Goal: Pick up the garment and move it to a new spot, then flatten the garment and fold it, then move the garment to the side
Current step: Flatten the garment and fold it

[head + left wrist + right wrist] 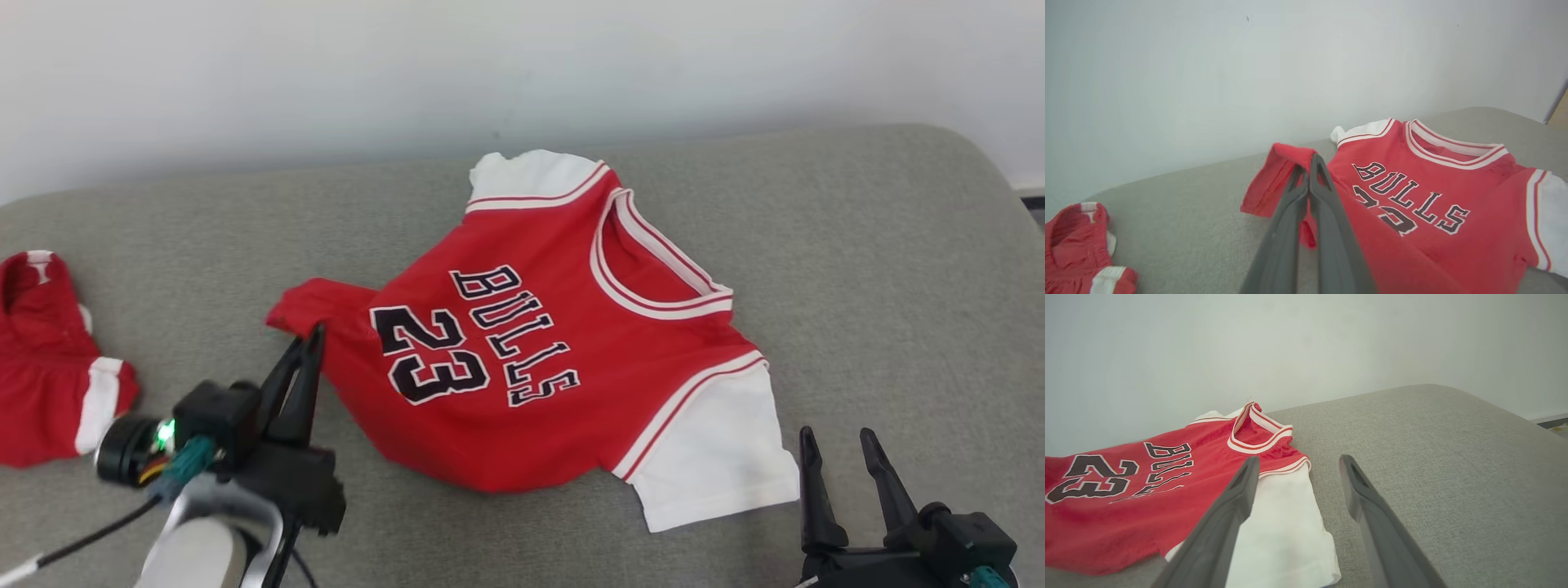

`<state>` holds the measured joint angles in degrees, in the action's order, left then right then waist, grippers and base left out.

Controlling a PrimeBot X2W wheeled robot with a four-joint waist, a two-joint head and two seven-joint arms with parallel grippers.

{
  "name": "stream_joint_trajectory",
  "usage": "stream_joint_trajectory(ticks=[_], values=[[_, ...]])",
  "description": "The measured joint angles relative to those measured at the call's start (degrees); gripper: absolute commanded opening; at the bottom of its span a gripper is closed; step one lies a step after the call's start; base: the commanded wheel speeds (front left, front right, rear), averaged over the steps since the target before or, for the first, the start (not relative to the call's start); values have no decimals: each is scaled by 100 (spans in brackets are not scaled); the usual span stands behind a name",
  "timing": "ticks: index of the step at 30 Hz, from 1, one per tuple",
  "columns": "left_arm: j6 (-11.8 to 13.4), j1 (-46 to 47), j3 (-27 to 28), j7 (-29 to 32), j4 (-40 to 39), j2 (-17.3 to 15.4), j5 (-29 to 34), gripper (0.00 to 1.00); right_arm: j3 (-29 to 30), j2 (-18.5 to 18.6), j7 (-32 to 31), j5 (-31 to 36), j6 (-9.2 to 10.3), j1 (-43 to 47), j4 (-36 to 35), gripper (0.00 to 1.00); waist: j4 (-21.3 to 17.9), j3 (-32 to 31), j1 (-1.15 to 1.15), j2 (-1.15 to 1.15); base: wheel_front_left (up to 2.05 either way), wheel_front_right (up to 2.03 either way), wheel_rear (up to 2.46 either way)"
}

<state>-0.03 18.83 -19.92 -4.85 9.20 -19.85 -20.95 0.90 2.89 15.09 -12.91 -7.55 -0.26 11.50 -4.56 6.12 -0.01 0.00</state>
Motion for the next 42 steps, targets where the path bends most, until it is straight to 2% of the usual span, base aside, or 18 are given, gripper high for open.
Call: stream_joint_trajectory(ticks=[7,14,19,20,21,22,28,35,37,42], values=[[-359,1112,-461,34,882,310,226,0,-41,0,1,-3,0,-179,58,100,-409,253,1,0,0,0,0],[-581,1900,-927,-219,2319,864,308,0,-25,1,0,-8,0,-328,121,100,-742,541,2,1,0,0,0],[-662,2199,-1284,-474,3299,1296,290,0,-21,2,0,-8,0,-390,215,100,-808,672,2,1,0,0,0],[-694,2228,-1371,-528,3461,1369,289,4,-40,2,0,-7,0,-402,233,100,-794,676,2,1,0,0,0],[-694,2228,-1371,-528,3461,1369,289,46,-40,2,0,-7,0,-402,233,100,-794,676,2,1,0,0,0],[-705,2257,-1460,-579,3615,1432,289,100,-52,-1,0,-5,0,-420,250,100,-774,673,2,1,0,0,0],[-714,2460,-1752,-895,3971,1626,157,100,-46,-1,1,31,0,-444,301,100,-563,563,1,0,0,0,0],[-692,2366,-1653,-1020,3367,1666,-23,100,41,0,0,35,0,-261,369,100,-184,335,1,0,0,0,0],[-612,2196,-1552,-1020,3063,1607,5,100,40,-1,1,34,0,-221,372,100,-59,266,0,0,0,0,0],[-385,1605,-1239,-1021,2391,1222,69,100,47,-2,0,24,0,-142,386,100,242,101,0,0,0,0,0]])
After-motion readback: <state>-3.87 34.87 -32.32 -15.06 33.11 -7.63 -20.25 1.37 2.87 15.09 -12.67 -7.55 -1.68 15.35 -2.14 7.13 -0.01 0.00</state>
